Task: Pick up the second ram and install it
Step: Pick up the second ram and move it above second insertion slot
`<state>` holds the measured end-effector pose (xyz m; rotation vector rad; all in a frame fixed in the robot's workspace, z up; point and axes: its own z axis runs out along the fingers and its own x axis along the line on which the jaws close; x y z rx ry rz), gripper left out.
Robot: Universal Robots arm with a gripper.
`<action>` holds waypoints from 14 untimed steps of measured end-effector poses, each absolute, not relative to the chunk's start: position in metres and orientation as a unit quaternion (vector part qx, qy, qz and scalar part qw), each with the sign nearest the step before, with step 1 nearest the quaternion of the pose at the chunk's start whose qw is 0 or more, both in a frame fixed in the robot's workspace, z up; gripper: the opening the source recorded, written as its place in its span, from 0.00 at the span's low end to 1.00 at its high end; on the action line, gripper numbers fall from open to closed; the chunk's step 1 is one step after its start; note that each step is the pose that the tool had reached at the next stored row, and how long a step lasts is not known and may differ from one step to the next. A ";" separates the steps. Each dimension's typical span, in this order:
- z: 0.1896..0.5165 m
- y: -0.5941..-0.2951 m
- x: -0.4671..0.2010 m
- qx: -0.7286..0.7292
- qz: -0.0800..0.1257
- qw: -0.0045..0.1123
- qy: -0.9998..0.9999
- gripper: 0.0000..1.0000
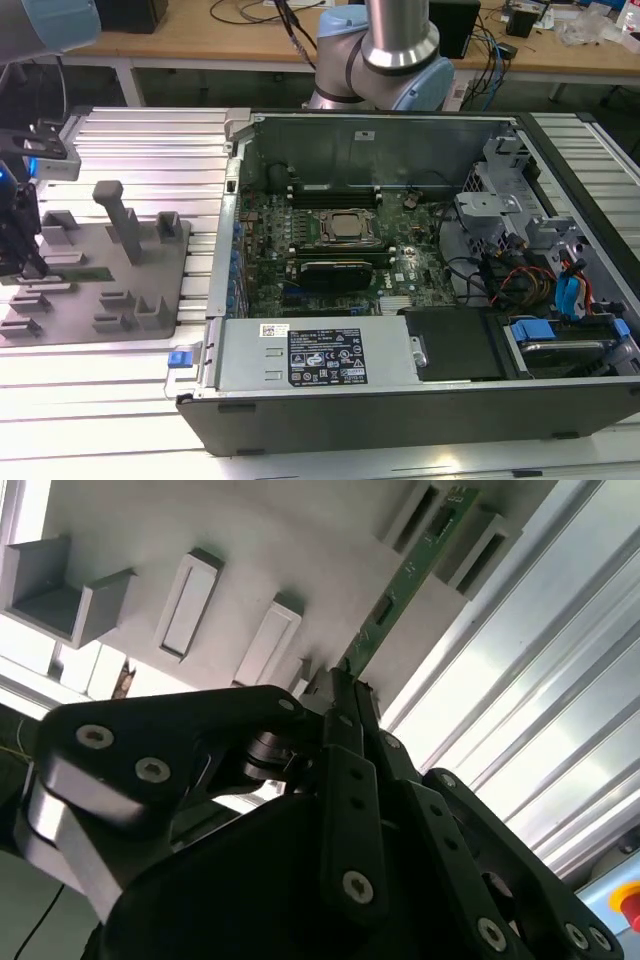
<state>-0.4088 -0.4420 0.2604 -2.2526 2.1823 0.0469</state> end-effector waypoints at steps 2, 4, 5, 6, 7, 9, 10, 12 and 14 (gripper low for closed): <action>0.267 -0.442 -0.409 -0.718 0.015 0.003 0.696 0.09; 0.273 -0.442 -0.409 -0.718 0.015 0.003 0.696 0.09; 0.275 -0.442 -0.409 -0.718 0.015 0.003 0.696 0.09; 0.277 -0.442 -0.409 -0.718 0.015 0.003 0.696 0.09; 0.279 -0.442 -0.409 -0.718 0.015 0.003 0.696 0.09; 0.282 -0.442 -0.409 -0.718 0.015 0.003 0.696 0.09; 0.284 -0.442 -0.409 -0.718 0.015 0.003 0.696 0.09; 0.286 -0.442 -0.409 -0.718 0.015 0.003 0.696 0.09; 0.288 -0.442 -0.409 -0.718 0.015 0.003 0.696 0.09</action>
